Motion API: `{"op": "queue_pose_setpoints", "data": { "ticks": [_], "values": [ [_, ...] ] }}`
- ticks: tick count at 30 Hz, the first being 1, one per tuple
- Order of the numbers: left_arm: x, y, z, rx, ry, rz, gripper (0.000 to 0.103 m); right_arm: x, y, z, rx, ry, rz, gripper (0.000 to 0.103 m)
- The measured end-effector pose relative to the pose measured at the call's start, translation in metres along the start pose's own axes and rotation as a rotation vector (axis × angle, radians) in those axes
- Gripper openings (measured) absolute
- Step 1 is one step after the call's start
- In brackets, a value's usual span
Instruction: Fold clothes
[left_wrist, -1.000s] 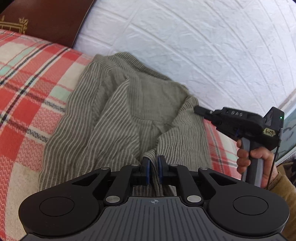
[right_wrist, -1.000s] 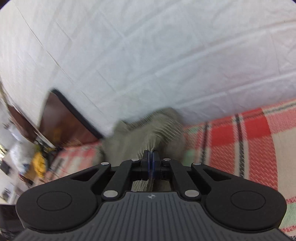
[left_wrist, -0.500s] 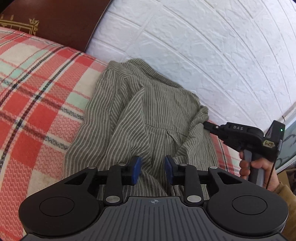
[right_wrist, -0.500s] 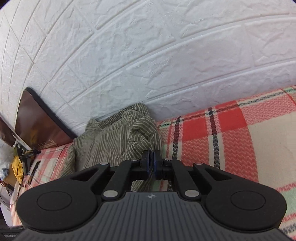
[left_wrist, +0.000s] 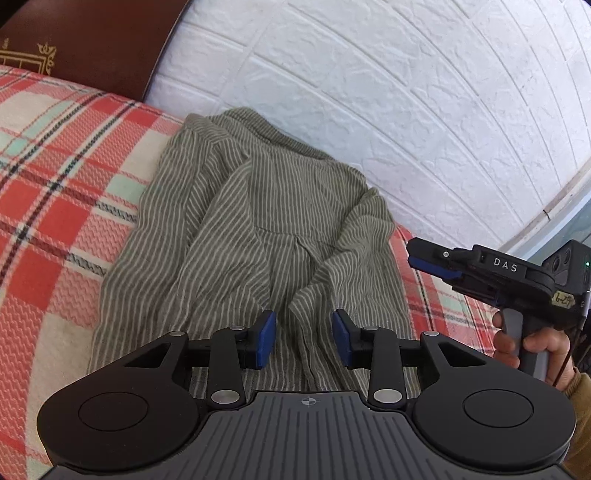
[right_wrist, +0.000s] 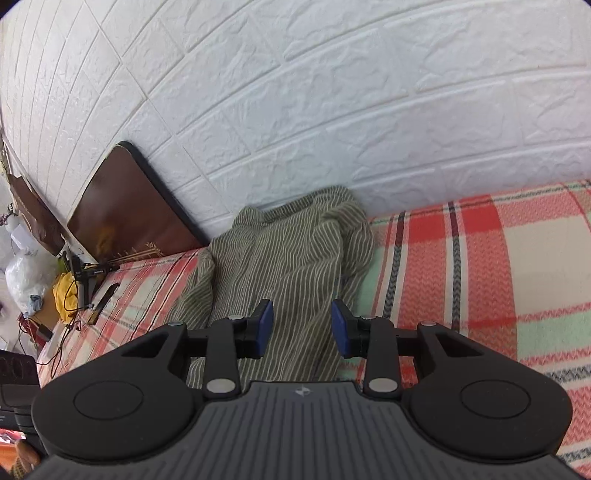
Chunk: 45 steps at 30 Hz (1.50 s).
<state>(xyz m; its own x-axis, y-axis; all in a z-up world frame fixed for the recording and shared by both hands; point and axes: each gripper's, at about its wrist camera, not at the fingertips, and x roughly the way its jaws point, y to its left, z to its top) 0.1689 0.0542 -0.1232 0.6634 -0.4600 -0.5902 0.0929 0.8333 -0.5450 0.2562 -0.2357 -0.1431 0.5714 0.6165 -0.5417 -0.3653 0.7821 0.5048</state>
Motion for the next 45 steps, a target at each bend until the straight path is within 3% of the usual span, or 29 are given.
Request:
{"op": "queue_pose_setpoints", "data": {
  "ticks": [5,12,13,14,15,20,28,30,31,33,35,37,39,43,45],
  "values": [
    [-0.001,0.012,0.002,-0.075,-0.008,-0.028,0.044,0.007,-0.004,-0.002,0.026,0.013,-0.001,0.039],
    [0.006,0.005,0.005,-0.053,-0.007,-0.030,0.043,0.024,-0.003,-0.005,0.032,0.016,-0.003,0.036],
    [0.008,0.005,0.005,-0.050,-0.007,-0.026,0.014,0.026,-0.003,-0.006,0.028,0.014,-0.007,0.033],
    [0.009,0.005,0.005,-0.055,-0.012,-0.022,0.003,0.027,-0.003,-0.006,0.026,0.016,-0.011,0.016],
    [0.008,0.007,0.005,-0.066,-0.023,-0.018,0.003,0.026,-0.003,-0.005,0.028,0.015,-0.009,0.003],
    [0.003,0.017,0.005,-0.103,-0.062,0.006,0.001,0.022,-0.007,-0.004,0.023,0.009,-0.019,0.003],
    [0.010,0.024,0.005,-0.135,-0.045,0.026,0.002,0.029,-0.014,-0.010,0.069,0.019,-0.061,0.003],
    [0.009,0.028,0.006,-0.161,-0.028,0.020,0.009,0.028,-0.014,-0.009,0.086,0.026,-0.061,0.006],
    [0.007,0.029,0.007,-0.172,-0.026,0.018,0.029,0.025,-0.013,-0.008,0.093,0.019,-0.070,0.009],
    [-0.008,0.028,0.010,-0.164,-0.048,0.026,0.030,0.011,-0.005,-0.008,0.068,-0.016,-0.092,0.021],
    [-0.025,0.027,0.012,-0.144,-0.064,0.039,0.030,-0.008,0.005,-0.012,0.025,-0.035,-0.087,0.022],
    [-0.043,0.021,0.009,-0.113,-0.056,0.028,0.030,-0.031,0.016,-0.024,0.003,-0.037,-0.043,0.025],
    [-0.058,0.010,-0.001,-0.053,-0.041,0.016,0.031,-0.054,0.026,-0.045,0.004,-0.033,0.018,0.038],
    [-0.068,-0.008,-0.033,0.020,0.006,-0.003,0.043,-0.085,0.043,-0.094,0.005,-0.017,0.082,0.039],
    [-0.067,-0.013,-0.047,0.038,0.033,-0.016,0.044,-0.096,0.049,-0.113,0.001,-0.021,0.080,0.039]
  ]
}}
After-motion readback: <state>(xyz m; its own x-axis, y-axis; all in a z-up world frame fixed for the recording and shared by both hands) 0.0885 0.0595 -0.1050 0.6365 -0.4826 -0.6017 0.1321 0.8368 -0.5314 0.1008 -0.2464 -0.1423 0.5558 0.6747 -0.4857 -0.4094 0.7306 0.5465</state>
